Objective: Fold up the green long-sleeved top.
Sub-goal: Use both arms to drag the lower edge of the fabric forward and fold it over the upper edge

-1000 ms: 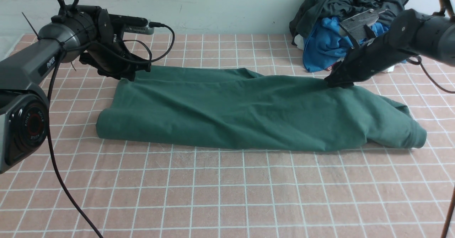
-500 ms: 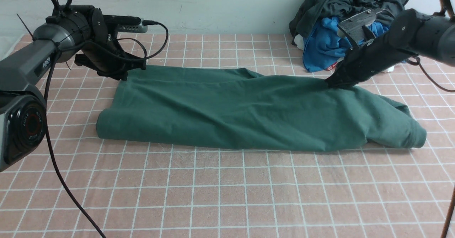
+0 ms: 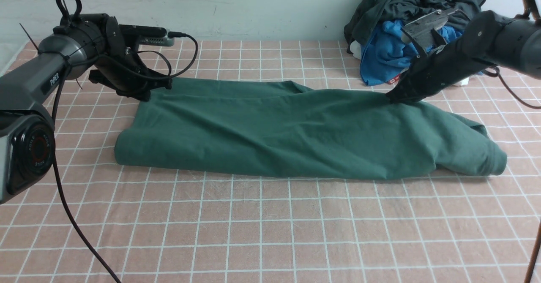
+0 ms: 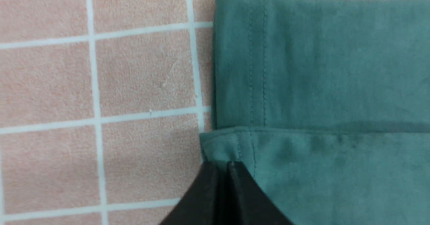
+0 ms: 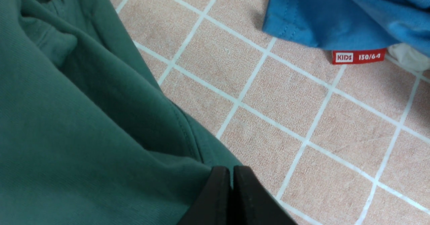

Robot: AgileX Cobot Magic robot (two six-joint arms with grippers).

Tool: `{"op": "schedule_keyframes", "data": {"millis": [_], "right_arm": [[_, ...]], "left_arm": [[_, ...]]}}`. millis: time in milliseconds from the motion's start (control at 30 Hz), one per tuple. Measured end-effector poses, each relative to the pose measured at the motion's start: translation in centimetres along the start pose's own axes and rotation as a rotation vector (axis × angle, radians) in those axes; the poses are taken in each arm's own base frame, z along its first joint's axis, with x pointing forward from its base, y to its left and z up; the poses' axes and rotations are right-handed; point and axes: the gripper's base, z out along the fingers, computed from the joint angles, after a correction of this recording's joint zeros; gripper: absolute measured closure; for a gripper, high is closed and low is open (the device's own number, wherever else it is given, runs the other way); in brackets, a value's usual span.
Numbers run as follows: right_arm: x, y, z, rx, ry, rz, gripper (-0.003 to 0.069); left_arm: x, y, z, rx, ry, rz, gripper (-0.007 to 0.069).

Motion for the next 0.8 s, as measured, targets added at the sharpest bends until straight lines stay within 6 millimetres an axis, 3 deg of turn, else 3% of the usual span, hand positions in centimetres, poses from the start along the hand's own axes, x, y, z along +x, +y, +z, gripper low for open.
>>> {"op": "schedule_keyframes", "data": {"millis": [200, 400, 500, 667, 733, 800], "right_arm": [[-0.3, -0.2, -0.3, 0.019, -0.003, -0.013, 0.0665], [-2.8, -1.2, -1.9, 0.077, -0.08, -0.024, 0.0665], [-3.6, -1.5, -2.3, 0.109, -0.133, -0.027, 0.0665], [-3.4, -1.9, -0.7, 0.141, -0.171, -0.019, 0.0662], [-2.7, -2.0, 0.8, 0.142, -0.159, -0.015, 0.064], [-2.2, -2.0, 1.7, 0.141, -0.141, -0.017, 0.0573]], "left_arm": [[-1.7, 0.0, -3.1, -0.007, -0.079, 0.024, 0.0626], [-3.3, 0.2, -4.6, -0.033, -0.222, 0.038, 0.0627], [-3.7, 0.3, -3.9, -0.042, -0.291, 0.039, 0.0627], [-2.8, 0.4, -0.4, -0.047, -0.319, 0.038, 0.062], [-2.2, 0.4, 1.1, -0.049, -0.305, 0.04, 0.0587], [-1.8, 0.4, 1.9, -0.051, -0.29, 0.045, 0.0508]]}}
